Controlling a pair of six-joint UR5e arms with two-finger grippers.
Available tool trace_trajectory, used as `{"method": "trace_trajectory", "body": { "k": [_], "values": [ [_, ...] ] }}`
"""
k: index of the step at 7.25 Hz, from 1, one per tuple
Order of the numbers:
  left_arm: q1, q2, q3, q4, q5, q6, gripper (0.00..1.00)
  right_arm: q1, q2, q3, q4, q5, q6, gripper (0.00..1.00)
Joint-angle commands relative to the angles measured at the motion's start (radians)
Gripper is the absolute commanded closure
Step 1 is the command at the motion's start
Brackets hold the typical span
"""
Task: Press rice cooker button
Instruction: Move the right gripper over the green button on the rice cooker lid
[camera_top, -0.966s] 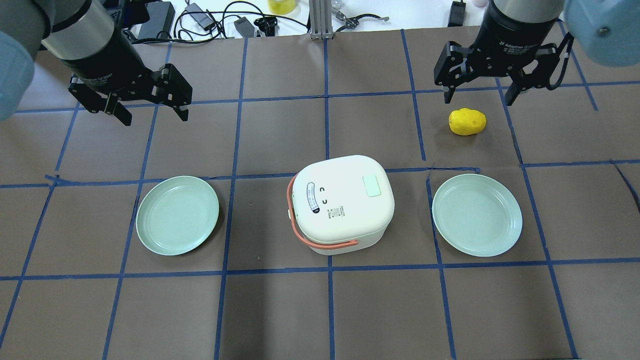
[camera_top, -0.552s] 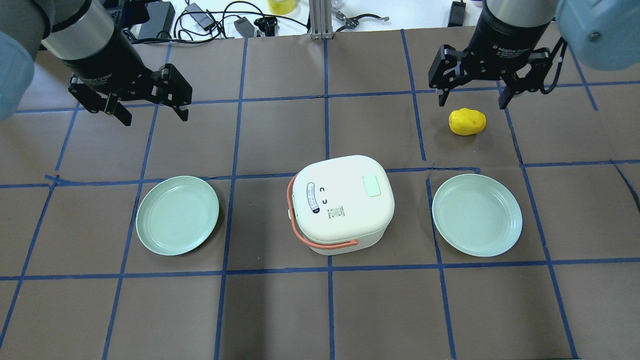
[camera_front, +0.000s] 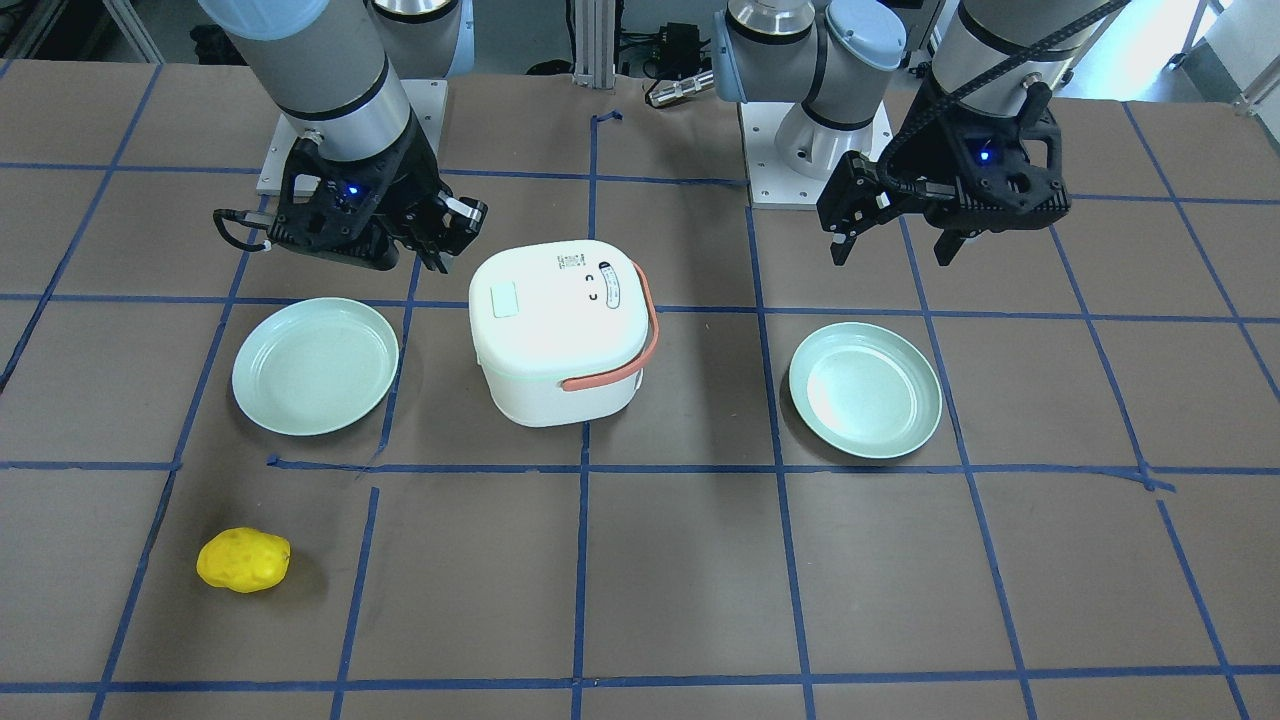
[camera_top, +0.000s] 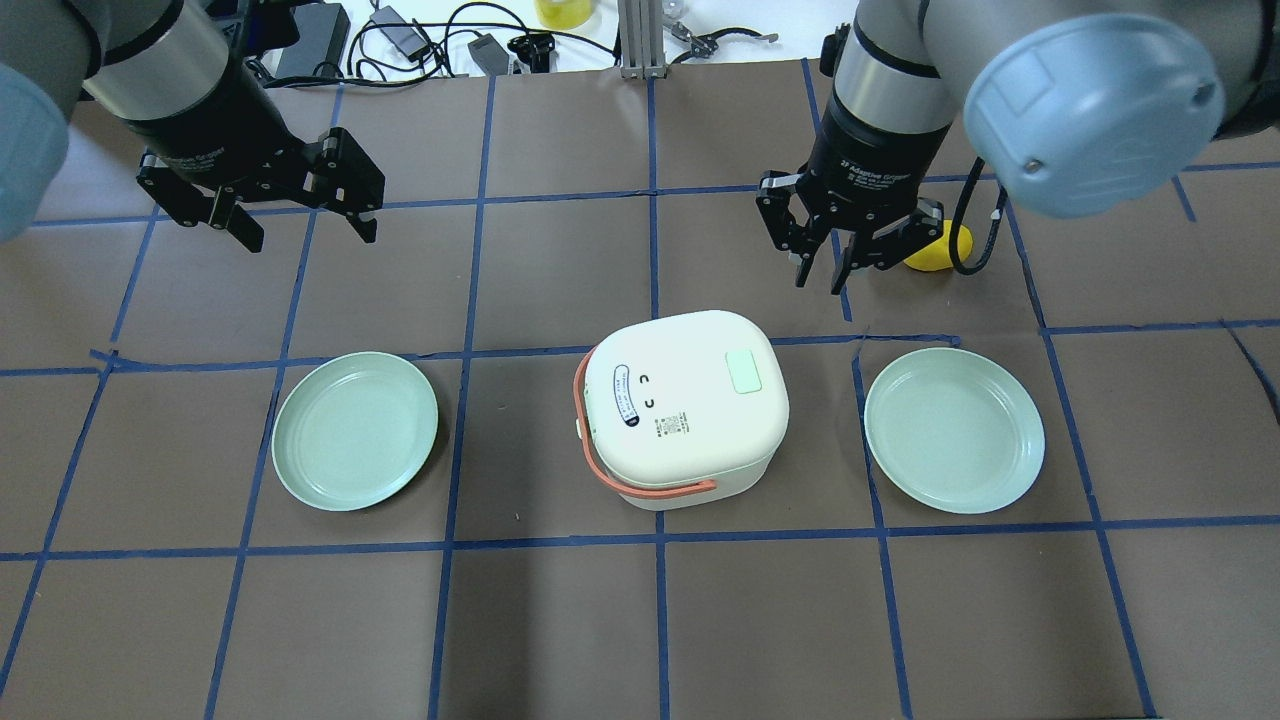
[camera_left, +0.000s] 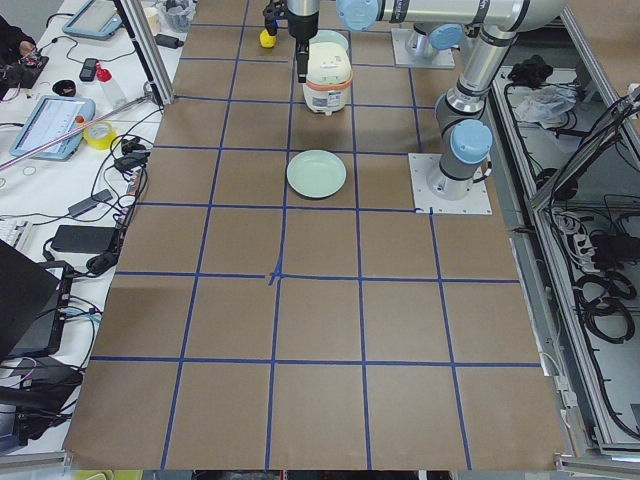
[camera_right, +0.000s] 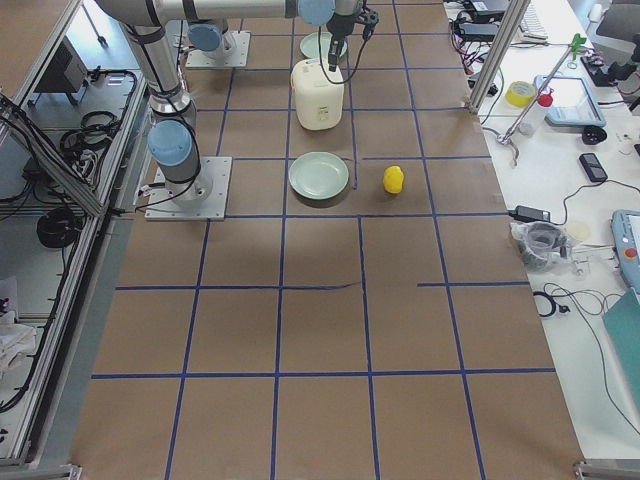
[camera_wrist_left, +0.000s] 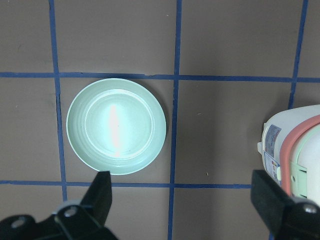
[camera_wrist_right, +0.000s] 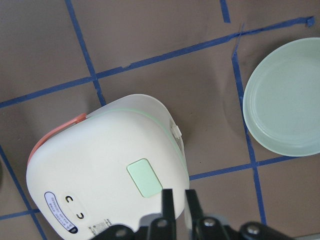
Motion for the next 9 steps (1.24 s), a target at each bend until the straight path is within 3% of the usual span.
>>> {"method": "trace_trajectory", "body": {
  "k": [1, 9],
  "values": [
    [0.0, 0.0, 0.0, 0.0, 0.0, 0.0, 0.0, 0.033, 0.011, 0.048, -0.076, 0.013, 0.018, 1.0],
    [0.0, 0.0, 0.0, 0.0, 0.0, 0.0, 0.0, 0.046, 0.04, 0.147, -0.169, 0.057, 0.061, 1.0]
  ]
}}
